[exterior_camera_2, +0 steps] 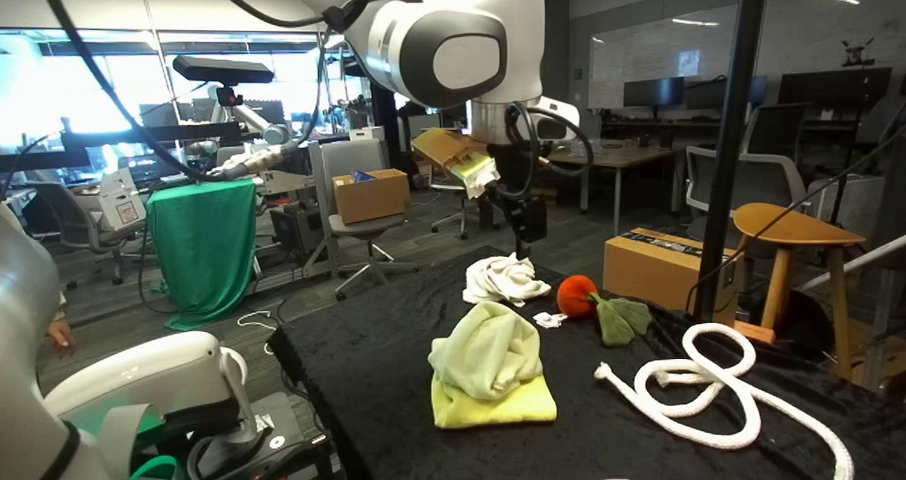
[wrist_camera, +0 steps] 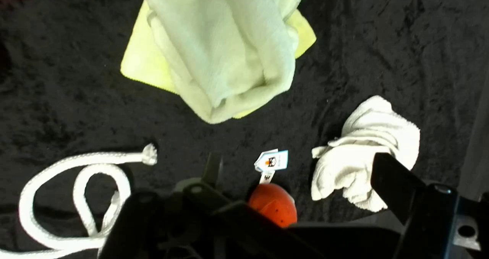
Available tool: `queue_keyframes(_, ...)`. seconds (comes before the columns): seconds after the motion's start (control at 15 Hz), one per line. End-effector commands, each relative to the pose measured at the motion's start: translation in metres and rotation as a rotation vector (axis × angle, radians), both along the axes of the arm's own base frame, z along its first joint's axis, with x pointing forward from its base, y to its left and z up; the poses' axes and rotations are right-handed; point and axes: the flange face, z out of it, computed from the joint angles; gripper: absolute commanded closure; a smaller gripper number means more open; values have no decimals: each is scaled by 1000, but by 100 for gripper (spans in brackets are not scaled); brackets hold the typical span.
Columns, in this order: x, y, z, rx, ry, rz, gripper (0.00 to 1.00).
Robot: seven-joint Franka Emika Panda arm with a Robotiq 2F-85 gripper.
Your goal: One by one, put all the objects in the center of the table
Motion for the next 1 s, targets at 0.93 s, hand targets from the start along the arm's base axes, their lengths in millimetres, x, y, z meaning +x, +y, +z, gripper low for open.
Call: queue_keyframes(0.93,202,-145,-21,-299,31,-107,0)
